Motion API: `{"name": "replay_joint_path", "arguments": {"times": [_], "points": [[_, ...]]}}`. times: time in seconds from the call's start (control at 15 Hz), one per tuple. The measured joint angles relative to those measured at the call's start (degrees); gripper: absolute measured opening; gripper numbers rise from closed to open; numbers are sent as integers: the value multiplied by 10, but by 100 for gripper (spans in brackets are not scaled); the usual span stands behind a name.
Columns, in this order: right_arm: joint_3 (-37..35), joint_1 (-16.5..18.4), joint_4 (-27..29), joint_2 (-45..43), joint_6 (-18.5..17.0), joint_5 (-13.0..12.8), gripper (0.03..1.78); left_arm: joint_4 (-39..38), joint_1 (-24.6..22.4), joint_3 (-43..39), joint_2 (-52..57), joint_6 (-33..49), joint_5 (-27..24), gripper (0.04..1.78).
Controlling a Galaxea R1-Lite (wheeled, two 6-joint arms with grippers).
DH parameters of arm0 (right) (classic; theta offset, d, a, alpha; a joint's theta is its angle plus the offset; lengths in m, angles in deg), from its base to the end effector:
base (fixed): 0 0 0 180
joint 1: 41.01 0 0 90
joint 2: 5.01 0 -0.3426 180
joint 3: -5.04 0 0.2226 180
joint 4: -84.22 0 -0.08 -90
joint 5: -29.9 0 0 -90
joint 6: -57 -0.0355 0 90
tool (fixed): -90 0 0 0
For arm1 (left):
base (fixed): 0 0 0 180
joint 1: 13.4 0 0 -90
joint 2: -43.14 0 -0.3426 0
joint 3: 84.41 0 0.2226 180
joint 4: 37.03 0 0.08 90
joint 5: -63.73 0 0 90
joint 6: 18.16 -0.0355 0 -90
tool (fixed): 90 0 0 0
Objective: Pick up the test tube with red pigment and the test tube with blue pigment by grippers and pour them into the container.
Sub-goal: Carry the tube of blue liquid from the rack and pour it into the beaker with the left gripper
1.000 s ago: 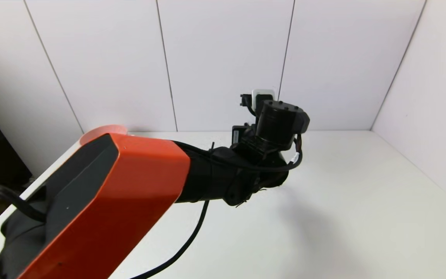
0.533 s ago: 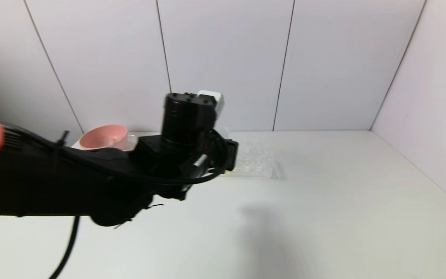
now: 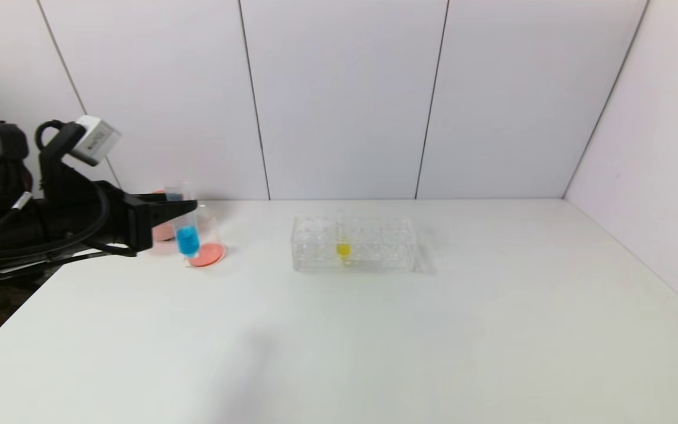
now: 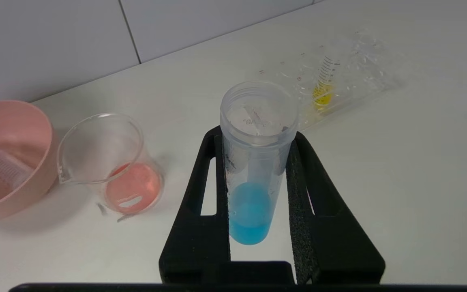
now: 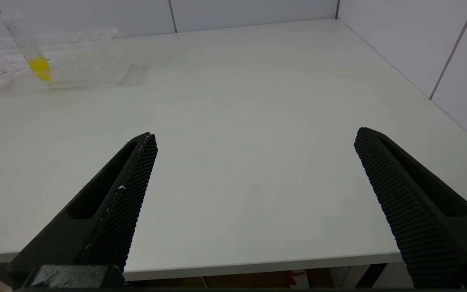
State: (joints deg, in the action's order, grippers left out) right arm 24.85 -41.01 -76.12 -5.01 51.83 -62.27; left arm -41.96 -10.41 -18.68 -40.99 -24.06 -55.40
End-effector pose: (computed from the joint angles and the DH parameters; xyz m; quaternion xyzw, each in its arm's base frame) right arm -0.0177 -0.0013 0.0757 0.0451 -0.0022 -0.0189 0.9988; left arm 0.2828 -0.0321 0.2447 0.0226 0.0999 -0.2802 0.9544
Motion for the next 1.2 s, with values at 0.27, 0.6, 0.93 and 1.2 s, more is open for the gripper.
{"name": "replay_joint_path", "arguments": {"times": [0.27, 0.6, 0.93, 1.2], "points": [[0, 0, 0, 0, 0, 0, 177, 18, -184, -4, -9, -76, -178, 43], [0, 0, 0, 0, 0, 0, 177, 21, -267, 36, -87, -121, -219, 43], [0, 0, 0, 0, 0, 0, 177, 89, -257, 128, -139, -123, -216, 43], [0, 0, 0, 0, 0, 0, 177, 226, -215, 267, -175, -150, -178, 43]]}}
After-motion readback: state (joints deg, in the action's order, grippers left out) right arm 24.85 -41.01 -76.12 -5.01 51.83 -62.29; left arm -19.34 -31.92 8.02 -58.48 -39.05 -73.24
